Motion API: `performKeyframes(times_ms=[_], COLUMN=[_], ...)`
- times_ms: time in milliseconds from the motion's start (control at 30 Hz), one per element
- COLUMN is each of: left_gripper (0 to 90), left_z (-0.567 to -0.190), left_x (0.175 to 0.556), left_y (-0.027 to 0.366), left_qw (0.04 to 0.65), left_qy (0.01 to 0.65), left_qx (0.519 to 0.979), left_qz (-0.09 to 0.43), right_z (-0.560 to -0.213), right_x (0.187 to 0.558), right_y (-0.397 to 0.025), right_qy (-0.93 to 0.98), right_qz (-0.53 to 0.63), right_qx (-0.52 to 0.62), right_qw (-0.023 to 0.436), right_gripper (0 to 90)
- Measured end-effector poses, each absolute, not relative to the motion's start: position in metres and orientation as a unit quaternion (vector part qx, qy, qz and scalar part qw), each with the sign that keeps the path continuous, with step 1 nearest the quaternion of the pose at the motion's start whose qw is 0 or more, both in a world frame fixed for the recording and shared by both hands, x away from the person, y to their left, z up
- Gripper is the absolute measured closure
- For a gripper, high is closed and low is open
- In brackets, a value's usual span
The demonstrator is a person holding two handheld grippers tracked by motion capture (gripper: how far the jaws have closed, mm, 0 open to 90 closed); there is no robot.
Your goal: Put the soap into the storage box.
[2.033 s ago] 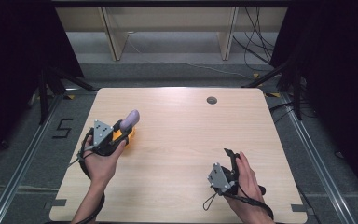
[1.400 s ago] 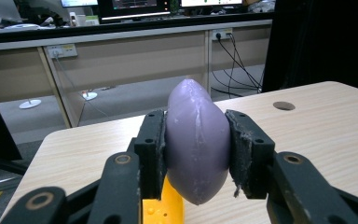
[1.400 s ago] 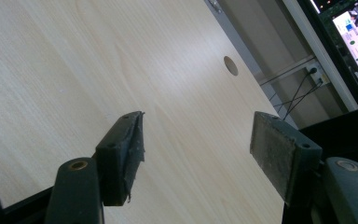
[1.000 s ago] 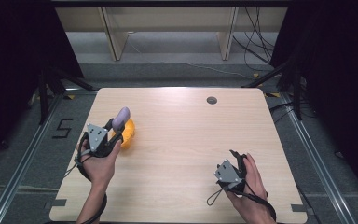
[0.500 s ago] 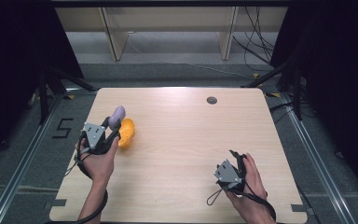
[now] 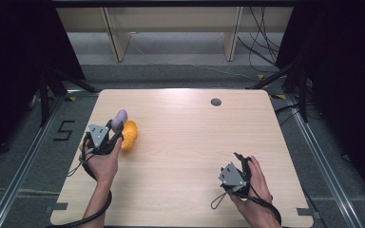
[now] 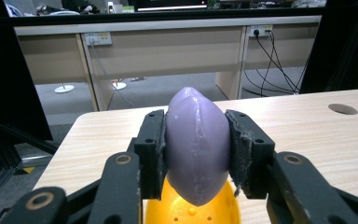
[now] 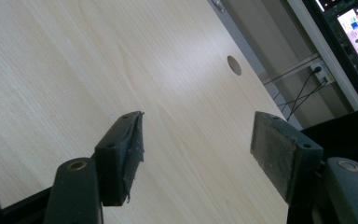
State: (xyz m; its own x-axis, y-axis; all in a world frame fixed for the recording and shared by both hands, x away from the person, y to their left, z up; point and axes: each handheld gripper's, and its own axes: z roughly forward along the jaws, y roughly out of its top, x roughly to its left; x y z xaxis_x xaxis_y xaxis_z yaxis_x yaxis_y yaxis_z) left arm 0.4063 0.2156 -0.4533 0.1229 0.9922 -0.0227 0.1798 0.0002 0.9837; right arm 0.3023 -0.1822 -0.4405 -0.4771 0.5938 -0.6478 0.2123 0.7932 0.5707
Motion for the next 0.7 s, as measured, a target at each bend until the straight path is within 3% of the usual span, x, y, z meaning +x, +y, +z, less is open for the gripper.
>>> performKeyframes(times_ms=[700], left_gripper=[59.1], left_z=[-0.478], left_x=[0.423], left_y=[0.215], left_qw=[0.468], left_qy=[0.530], left_qx=[0.578], left_qz=[0.407], right_z=[-0.441], right_x=[0.302], right_y=[-0.182], right_qy=[0.837], right_qz=[0.209], right_qx=[0.245], right_qw=[0.443], right_gripper=[34.7])
